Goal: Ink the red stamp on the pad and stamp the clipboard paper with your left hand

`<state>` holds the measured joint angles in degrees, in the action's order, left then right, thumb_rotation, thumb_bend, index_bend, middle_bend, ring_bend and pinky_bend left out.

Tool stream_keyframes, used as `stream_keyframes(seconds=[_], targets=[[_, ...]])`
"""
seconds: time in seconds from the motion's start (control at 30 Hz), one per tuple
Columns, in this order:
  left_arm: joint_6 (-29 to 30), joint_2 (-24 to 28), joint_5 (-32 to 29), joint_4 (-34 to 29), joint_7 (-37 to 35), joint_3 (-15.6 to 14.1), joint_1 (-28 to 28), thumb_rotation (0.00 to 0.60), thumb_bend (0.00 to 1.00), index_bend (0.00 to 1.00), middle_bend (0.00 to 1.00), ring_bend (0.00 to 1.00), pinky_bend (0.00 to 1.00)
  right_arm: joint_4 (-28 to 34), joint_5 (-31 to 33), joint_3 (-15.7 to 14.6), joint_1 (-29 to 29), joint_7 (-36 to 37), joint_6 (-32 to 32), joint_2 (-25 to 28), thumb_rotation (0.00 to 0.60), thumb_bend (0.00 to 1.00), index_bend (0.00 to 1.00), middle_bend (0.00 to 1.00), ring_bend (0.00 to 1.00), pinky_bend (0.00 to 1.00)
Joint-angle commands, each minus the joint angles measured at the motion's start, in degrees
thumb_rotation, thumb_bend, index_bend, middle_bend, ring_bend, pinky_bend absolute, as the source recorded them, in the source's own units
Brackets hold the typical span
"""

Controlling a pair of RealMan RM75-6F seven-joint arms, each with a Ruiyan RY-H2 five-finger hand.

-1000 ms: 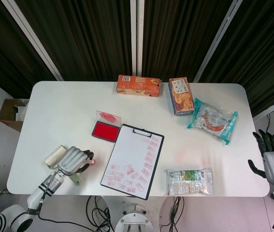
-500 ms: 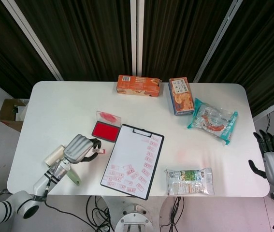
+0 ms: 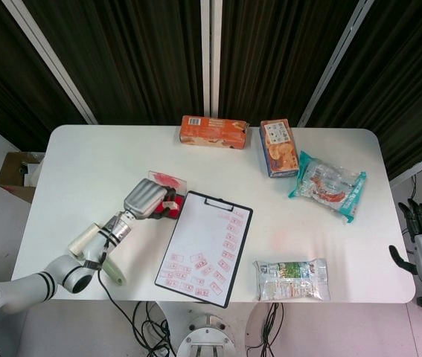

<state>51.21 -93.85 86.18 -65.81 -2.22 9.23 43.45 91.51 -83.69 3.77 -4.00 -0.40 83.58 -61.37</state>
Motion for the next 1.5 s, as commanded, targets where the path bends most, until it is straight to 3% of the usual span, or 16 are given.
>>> stream_keyframes(seconds=[0.03, 0.77, 1.5], targets=[[-1.6, -1.1, -1.3, 2.9, -1.9, 0.1, 1.3, 0.600, 0.43, 0.65, 0.66, 1.00, 1.00, 0.2, 0.0, 0.1, 0.2, 0.2, 0.4, 0.3, 0.600, 0.24, 0.00, 0.00, 0.00, 0.00], [-3.1, -5.8, -3.1, 13.5, -6.4, -2.1, 3.6, 0.600, 0.44, 0.66, 0.68, 1.00, 1.00, -0.4, 0.6, 0.1, 0.3, 0.8, -0.5, 0.3, 0.600, 0.24, 0.00, 0.00, 0.00, 0.00], [-3.3, -7.1, -3.8, 16.0, -9.6, -2.9, 4.3, 0.600, 0.44, 0.67, 0.69, 1.00, 1.00, -0.9, 0.7, 0.0, 0.1, 1.1, -1.3, 0.0, 0.600, 0.25, 0.00, 0.00, 0.00, 0.00]])
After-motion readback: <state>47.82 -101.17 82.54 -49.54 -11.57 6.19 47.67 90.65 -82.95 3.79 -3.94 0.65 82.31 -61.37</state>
